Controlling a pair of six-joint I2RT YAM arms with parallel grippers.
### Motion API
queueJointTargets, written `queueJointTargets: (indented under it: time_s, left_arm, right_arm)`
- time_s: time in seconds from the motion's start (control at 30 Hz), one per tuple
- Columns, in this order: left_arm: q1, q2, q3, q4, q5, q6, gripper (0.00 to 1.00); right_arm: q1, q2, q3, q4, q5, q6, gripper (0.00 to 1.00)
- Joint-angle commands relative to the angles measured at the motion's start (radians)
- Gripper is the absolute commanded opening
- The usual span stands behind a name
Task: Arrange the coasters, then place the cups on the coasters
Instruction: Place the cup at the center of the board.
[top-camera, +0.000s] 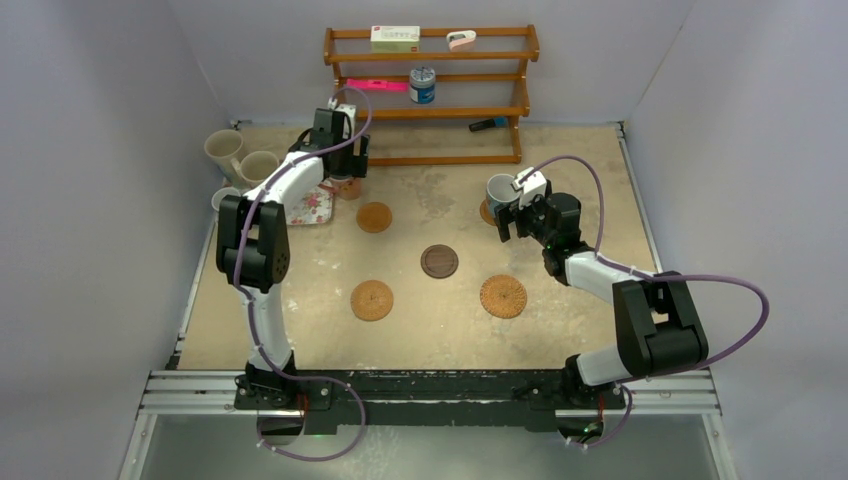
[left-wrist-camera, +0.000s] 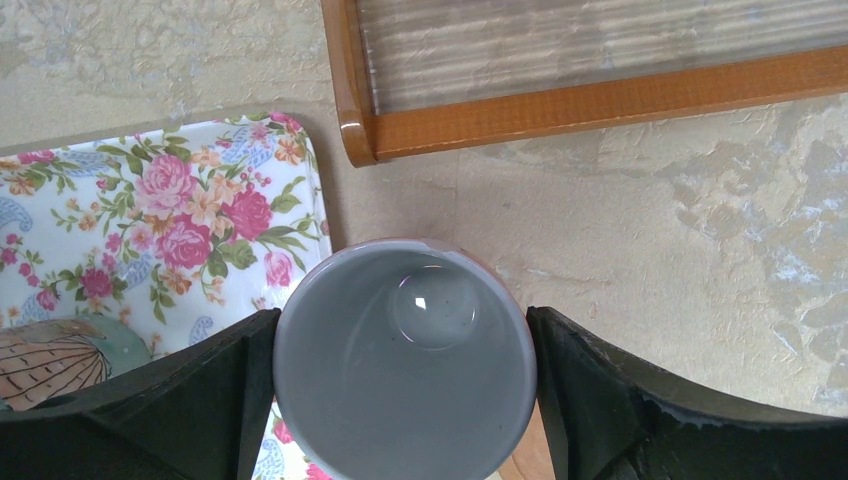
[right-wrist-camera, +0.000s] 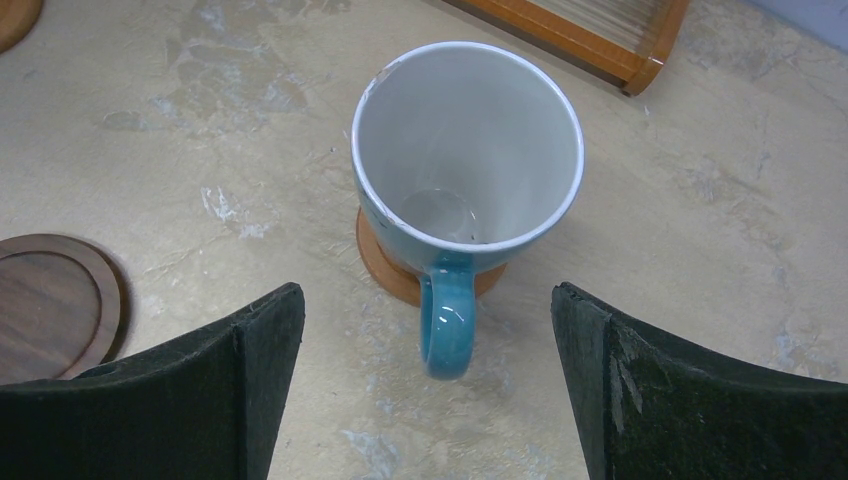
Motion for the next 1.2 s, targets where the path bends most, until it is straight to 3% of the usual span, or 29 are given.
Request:
queueJointTargets:
  time_s: [0.0,0.6,1.17]
  left_arm:
    - [-0.005,-0.016,0.029,0.064,0.009,-0.013,0.16]
    - [-0.013,-0.037,0.020,0.076,0.022,0.004,0.80]
    - [-0.014,-0.060,0.003,0.099,0.027,0.007,1.00]
  right_arm:
    - [-0.002,0.006,0.040,0.012,0.011,-0.013,0.94]
    - [-0.002,0.007,0.042,0.008,0.009,-0.013,0.94]
    - [-0.002,0.005,0.043,0.004,0.007,-0.012,0.94]
